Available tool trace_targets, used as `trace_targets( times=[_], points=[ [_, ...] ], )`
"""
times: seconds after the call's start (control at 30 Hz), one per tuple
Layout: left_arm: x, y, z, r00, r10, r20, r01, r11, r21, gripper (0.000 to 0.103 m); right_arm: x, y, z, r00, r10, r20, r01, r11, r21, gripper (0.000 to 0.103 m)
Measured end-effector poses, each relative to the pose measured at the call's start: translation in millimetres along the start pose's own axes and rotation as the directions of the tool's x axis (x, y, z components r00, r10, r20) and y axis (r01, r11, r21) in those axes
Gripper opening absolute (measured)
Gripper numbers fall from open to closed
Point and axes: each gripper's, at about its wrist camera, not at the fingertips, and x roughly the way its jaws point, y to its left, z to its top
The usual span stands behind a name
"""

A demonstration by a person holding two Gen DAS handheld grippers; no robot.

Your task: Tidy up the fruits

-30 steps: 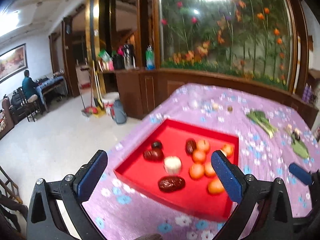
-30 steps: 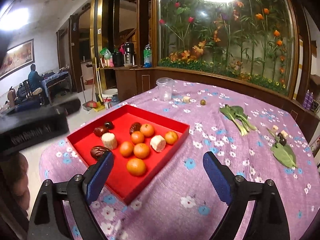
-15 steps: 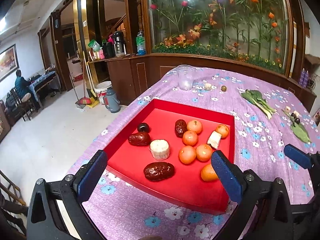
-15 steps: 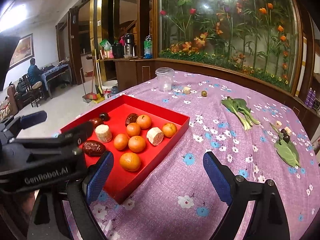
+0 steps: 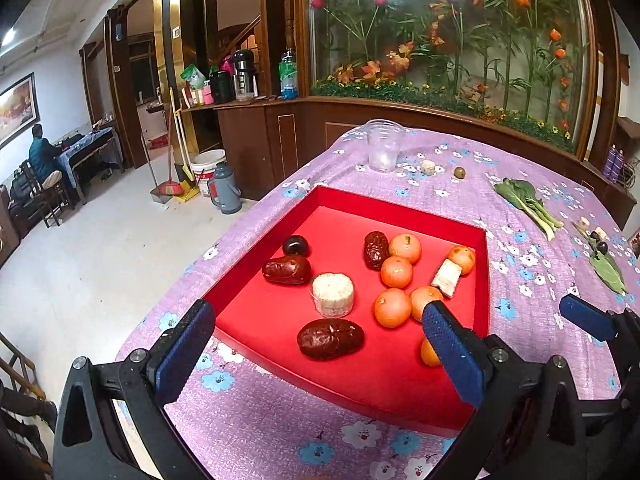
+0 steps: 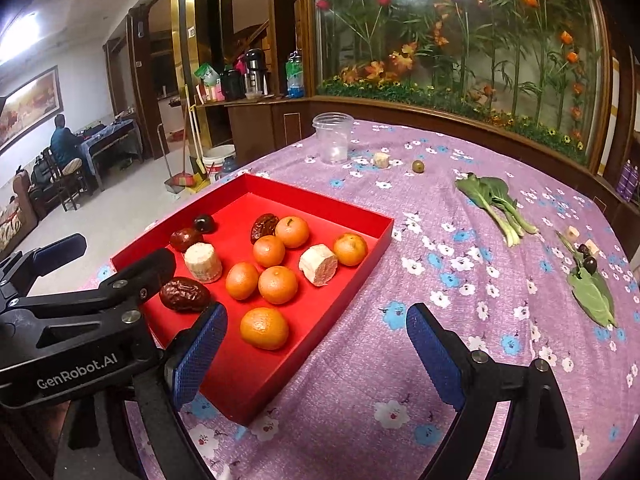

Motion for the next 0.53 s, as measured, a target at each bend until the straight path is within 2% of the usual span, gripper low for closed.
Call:
trace_targets(
  times=[0.53],
  points=[
    [-3,-1,-2,1.0,-0.022,-0.017,0.022,1.0,0.008,0.103,5,14,0,1.0,-0.015,-0.018,0.014,0.999,-0.033,0.094]
  ],
)
